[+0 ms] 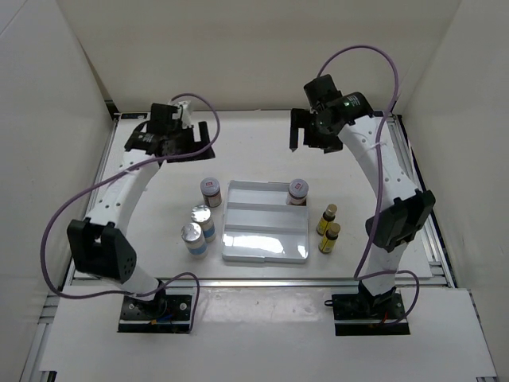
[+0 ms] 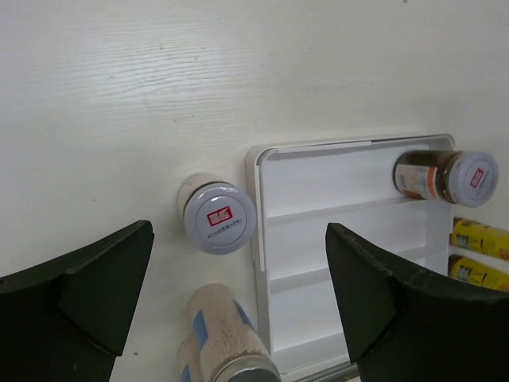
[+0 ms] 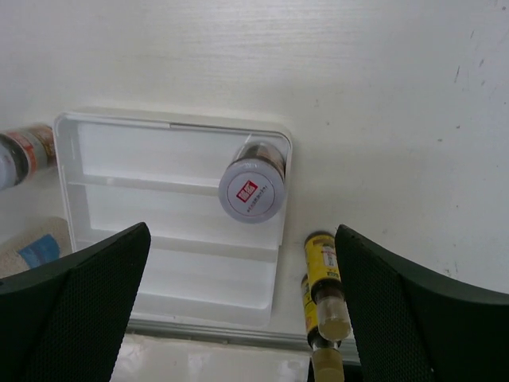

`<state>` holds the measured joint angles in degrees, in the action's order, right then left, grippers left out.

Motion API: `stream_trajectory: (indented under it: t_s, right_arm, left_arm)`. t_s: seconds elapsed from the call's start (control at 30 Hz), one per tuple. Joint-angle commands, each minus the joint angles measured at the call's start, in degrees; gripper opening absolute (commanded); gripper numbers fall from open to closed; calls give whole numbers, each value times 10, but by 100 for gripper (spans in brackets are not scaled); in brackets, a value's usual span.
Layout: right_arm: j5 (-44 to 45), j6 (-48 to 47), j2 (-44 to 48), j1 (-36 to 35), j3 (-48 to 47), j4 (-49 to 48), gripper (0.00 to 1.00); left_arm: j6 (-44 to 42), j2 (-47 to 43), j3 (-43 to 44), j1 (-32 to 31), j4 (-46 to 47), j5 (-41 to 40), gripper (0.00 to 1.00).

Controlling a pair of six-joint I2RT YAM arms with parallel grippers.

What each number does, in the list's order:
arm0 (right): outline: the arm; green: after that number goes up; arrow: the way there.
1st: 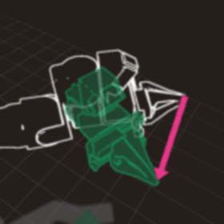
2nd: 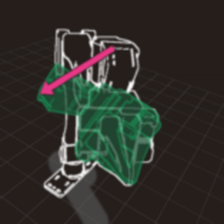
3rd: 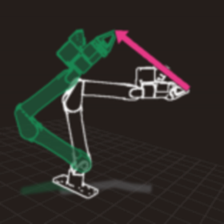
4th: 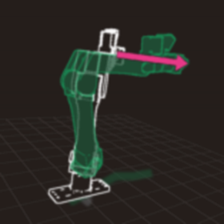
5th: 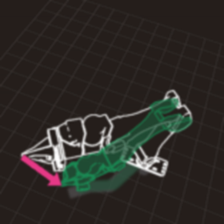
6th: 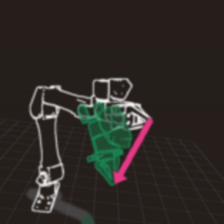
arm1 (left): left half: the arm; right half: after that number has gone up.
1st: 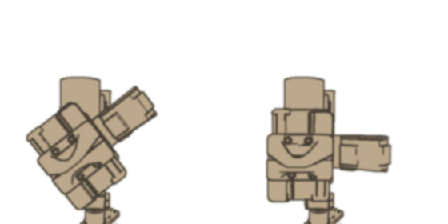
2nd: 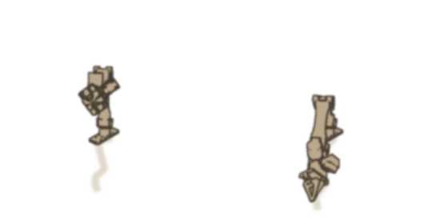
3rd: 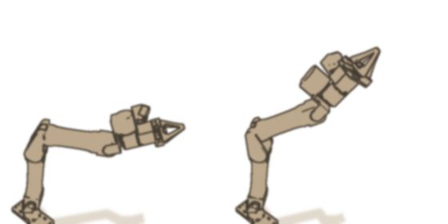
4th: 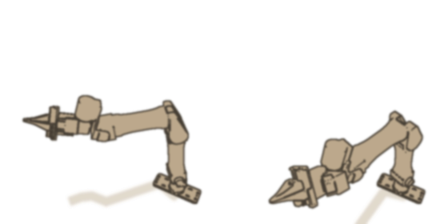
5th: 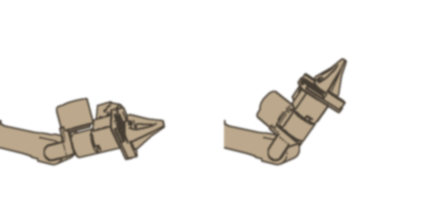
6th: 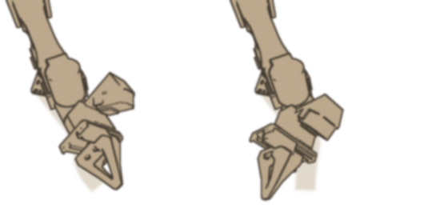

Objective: Organize the condiment bottles

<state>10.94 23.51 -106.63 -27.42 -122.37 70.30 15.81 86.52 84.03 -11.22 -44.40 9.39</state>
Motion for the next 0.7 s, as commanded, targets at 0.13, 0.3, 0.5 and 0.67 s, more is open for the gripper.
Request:
stream_trajectory:
  t_s: [0.13,0.3,0.5,0.67]
  right_arm:
    - [-23,-26,24,11,56,2,100]
    - [-29,-26,36,29,90,-3,100]
    - [-47,-26,41,40,115,-3,100]
    - [-59,-21,47,46,129,-3,100]
  left_arm:
    - [-84,68,31,-77,-3,-61,100]
    - [-73,73,1,-77,-9,-101,100]
    - [-52,73,-48,-77,4,-91,100]
    - [-39,79,-80,-82,22,-57,100]
